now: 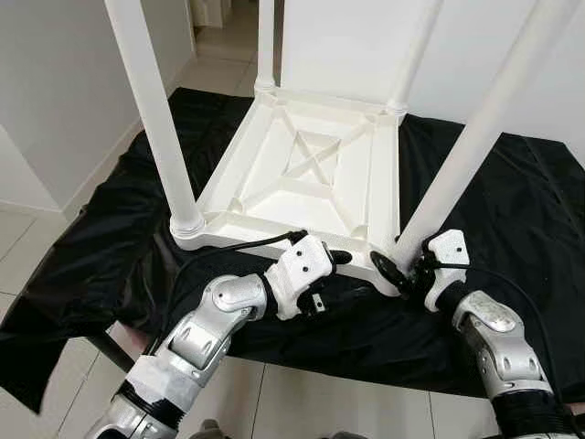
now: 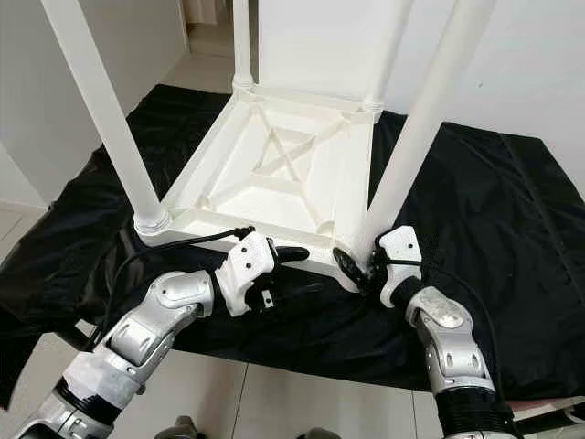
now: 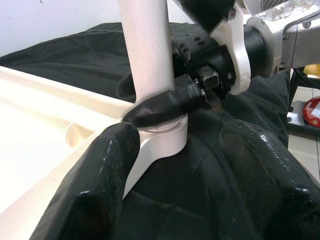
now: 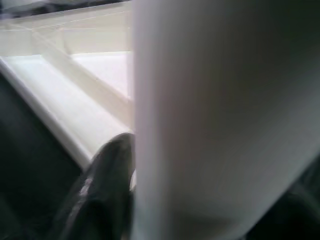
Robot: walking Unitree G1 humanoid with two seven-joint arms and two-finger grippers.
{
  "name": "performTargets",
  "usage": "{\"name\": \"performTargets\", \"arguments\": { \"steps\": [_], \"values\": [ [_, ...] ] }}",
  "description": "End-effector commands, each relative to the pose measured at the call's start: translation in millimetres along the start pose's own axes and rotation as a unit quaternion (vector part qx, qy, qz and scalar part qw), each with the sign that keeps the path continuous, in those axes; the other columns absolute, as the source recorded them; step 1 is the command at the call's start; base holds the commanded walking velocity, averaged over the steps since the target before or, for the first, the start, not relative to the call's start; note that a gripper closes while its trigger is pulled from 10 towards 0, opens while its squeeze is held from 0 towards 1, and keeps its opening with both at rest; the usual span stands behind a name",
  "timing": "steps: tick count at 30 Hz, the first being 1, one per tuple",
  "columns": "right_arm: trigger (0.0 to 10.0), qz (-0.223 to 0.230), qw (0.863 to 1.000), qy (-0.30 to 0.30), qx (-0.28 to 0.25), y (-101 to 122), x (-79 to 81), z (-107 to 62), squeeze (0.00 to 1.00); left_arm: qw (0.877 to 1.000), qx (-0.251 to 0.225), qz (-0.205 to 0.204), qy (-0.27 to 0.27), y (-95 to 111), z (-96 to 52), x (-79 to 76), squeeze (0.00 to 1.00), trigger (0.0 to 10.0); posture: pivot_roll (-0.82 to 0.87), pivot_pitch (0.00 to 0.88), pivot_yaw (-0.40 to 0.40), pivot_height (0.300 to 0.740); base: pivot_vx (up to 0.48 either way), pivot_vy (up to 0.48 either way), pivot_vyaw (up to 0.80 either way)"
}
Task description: Building children table
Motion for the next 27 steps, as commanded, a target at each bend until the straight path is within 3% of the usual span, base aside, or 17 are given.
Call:
{"name": "performTargets", "arguments": {
  "steps": [1, 10, 11, 12, 13, 14, 16, 22, 25, 27],
  "values": [
    [0.0, 0.002, 1.0, 0.01, 0.012, -6.0, 4.1, 0.5, 0.0, 1.0, 0.007, -0.001, -0.017, -2.9, -0.9, -4.7, 0.0, 10.0, 0.06, 0.0, -0.056, 0.74, 0.0, 0.0, 0.0],
    [0.0, 0.008, 0.999, -0.041, 0.012, -11.0, 3.4, -6.1, 0.0, 1.0, 0.005, -0.002, -0.019, -2.2, -0.7, -5.6, 0.0, 10.0, 0.05, 0.0, -0.051, 0.74, 0.0, 0.0, 0.0],
    [2.7, 0.004, 0.998, -0.064, 0.02, -13.4, 0.7, -7.8, 0.0, 1.0, 0.005, -0.002, -0.02, -2.1, -0.4, -5.8, 0.0, 10.0, 0.05, 0.002, -0.049, 0.74, 0.0, 0.0, 0.0],
    [8.6, 0.002, 0.996, -0.083, 0.024, -14.6, -1.5, -9.0, 0.0, 1.0, 0.005, -0.002, -0.021, -2.2, -0.2, -6.0, 0.0, 10.0, 0.04, 0.002, -0.047, 0.74, 0.0, 0.0, 0.0],
    [8.6, 0.002, 0.996, -0.083, 0.024, -14.6, -1.5, -9.0, 0.0, 1.0, 0.005, -0.002, -0.021, -2.2, -0.2, -6.0, 0.0, 10.0, 0.04, 0.002, -0.047, 0.74, 0.0, 0.0, 0.0],
    [10.0, 0.004, 0.995, -0.095, 0.024, -14.7, -2.2, -9.8, 0.0, 1.0, 0.004, -0.002, -0.022, -2.1, 0.0, -6.4, 0.0, 10.0, 0.04, 0.002, -0.046, 0.74, 0.0, 0.0, 0.0],
    [10.0, 0.004, 0.995, -0.095, 0.024, -14.7, -2.2, -9.8, 0.0, 1.0, 0.004, -0.002, -0.022, -2.1, 0.0, -6.4, 0.0, 10.0, 0.04, 0.002, -0.046, 0.74, 0.0, 0.0, 0.0],
    [10.0, 0.011, 0.978, -0.209, 0.001, 1.3, -5.7, -18.1, 0.0, 1.0, 0.003, -0.003, -0.026, -1.9, 0.9, -7.7, 0.0, 10.0, 0.03, 0.003, -0.045, 0.74, 0.0, 0.0, 0.0],
    [10.0, 0.011, 0.978, -0.209, 0.001, 1.3, -5.7, -18.1, 0.0, 1.0, 0.003, -0.003, -0.026, -1.9, 0.9, -7.7, 0.0, 10.0, 0.03, 0.003, -0.045, 0.74, 0.0, 0.0, 0.0],
    [10.0, 0.018, 0.971, -0.239, 0.005, 1.0, -7.7, -20.6, 0.0, 1.0, 0.003, -0.003, -0.026, -2.0, 0.8, -8.1, 0.0, 10.0, 0.03, 0.002, -0.045, 0.74, 0.0, 0.0, 0.0]
  ]
}}
Point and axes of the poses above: a point about 5 cm out from each wrist's last joint towards the gripper, its own z axis pointing out of the wrist towards the gripper, its own y axis along the axis of the wrist's last joint, x = y × z, the point moved 6 cm from there along z, pointing out of the wrist towards the gripper, and after that the axes turned 2 degrees about -z, right-handed, at the moved point
